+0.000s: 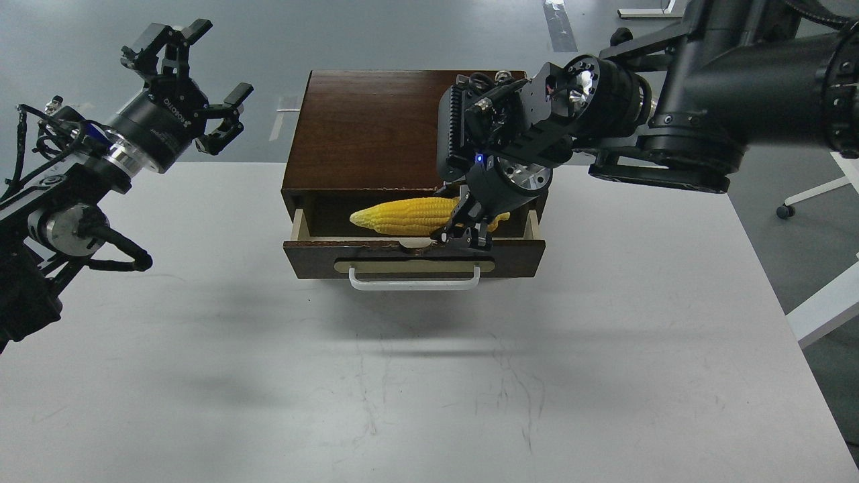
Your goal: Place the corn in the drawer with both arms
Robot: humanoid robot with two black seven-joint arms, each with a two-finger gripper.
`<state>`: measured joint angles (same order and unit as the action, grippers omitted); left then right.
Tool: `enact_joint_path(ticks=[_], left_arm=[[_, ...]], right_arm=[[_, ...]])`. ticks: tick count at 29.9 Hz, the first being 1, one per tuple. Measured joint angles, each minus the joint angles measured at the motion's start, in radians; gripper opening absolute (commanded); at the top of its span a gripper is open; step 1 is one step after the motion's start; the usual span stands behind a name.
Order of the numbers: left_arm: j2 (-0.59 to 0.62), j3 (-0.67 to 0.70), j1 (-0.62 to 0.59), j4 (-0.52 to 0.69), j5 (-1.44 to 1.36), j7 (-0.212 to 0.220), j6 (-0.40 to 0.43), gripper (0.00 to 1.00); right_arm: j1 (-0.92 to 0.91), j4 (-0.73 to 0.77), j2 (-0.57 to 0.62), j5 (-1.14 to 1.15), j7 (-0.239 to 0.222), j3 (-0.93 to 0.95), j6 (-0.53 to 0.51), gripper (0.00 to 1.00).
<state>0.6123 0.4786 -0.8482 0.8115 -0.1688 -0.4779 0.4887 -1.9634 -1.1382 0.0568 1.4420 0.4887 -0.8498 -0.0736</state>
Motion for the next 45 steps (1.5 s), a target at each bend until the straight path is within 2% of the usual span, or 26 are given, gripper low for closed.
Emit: enact_joint_path(ticks=[24,26,28,31,37,45], left_arm=[[0.001,0.004,0.000,0.000,0.000,0.000,0.000,0.98],[0.001,0.008,0.000,0.000,0.000,0.000,0.000,0.98],[0.001,0.010,0.000,0.000,0.000,0.000,0.000,0.98],[0.000,0.011,0.000,0.000,0.000,0.000,0.000,0.98],[-0.002,0.011,0.008,0.000,0.000,0.000,0.000,0.98],[-0.014,0.011,0.012,-0.002,-0.002,0.000,0.000,0.98]], right_arm=[[-0.003,0.000,0.000,-0.004,0.000,0.002,0.000,0.58],[-0.007,0.000,0.000,-0.022,0.000,0.007,0.000,0.61],[-0.013,-0.001,0.003,-0.077,0.000,0.015,0.002,0.62],[-0.021,-0.004,0.015,-0.186,0.000,0.036,0.002,0.71],[-0.003,-0.002,0.117,-0.466,0.000,0.070,0.002,0.95],[0.182,0.026,0.340,-0.809,0.000,0.275,0.004,0.96]])
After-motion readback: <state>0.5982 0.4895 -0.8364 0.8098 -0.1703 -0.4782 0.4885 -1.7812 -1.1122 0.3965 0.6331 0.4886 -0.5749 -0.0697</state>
